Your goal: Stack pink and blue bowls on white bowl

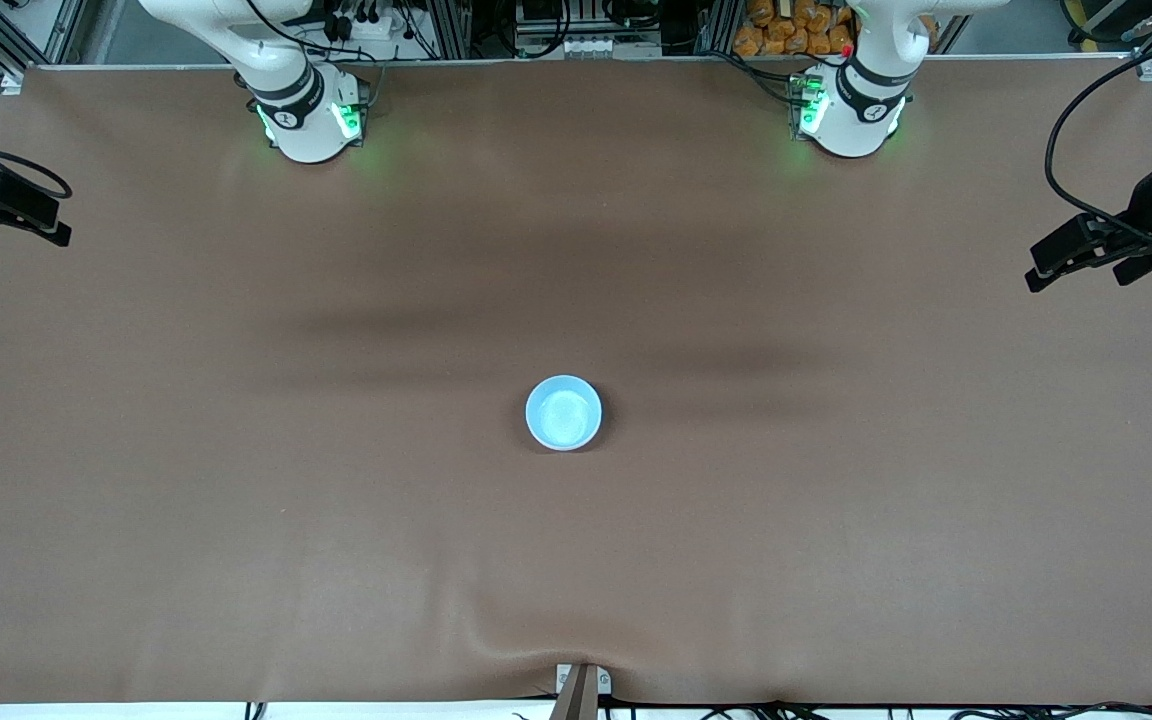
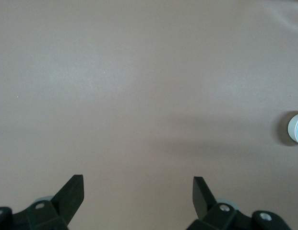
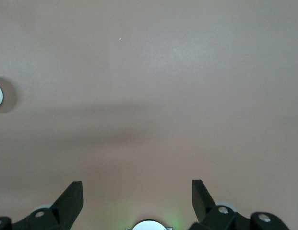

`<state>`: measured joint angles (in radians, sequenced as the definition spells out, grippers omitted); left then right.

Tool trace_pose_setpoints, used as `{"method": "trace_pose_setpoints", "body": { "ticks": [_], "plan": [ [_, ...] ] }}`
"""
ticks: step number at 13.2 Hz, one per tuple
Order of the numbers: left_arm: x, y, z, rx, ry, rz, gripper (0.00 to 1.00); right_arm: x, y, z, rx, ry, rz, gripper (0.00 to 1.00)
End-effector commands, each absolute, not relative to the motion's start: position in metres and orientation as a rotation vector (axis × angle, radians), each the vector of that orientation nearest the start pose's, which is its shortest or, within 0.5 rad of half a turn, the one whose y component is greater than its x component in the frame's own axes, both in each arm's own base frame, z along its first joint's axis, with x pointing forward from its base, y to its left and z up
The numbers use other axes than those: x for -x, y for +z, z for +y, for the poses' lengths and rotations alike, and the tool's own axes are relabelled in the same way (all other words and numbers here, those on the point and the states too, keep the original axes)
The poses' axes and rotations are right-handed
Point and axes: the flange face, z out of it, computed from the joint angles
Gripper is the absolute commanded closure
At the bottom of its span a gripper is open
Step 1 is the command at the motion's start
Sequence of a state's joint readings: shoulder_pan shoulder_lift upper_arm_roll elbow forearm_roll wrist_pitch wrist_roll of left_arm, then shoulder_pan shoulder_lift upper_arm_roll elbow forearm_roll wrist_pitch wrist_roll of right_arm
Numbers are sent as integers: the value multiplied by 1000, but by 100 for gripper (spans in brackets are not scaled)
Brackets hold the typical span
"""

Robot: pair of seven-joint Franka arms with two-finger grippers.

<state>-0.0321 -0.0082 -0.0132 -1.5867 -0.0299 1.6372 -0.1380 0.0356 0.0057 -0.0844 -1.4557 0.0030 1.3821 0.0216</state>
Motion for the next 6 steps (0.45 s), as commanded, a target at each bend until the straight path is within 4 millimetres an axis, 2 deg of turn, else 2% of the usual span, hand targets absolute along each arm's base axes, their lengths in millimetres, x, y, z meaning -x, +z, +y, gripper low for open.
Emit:
{"method": "trace_pose_setpoints", "body": {
  "ticks": [1,6],
  "plan": [
    [-556,631,-30,3188,-72,-124,0,-530,664,-13,3117,123,189,0],
    [-557,628,-35,3186,-64,-114,0,-534,658,-14,3100,123,187,0]
  ]
}}
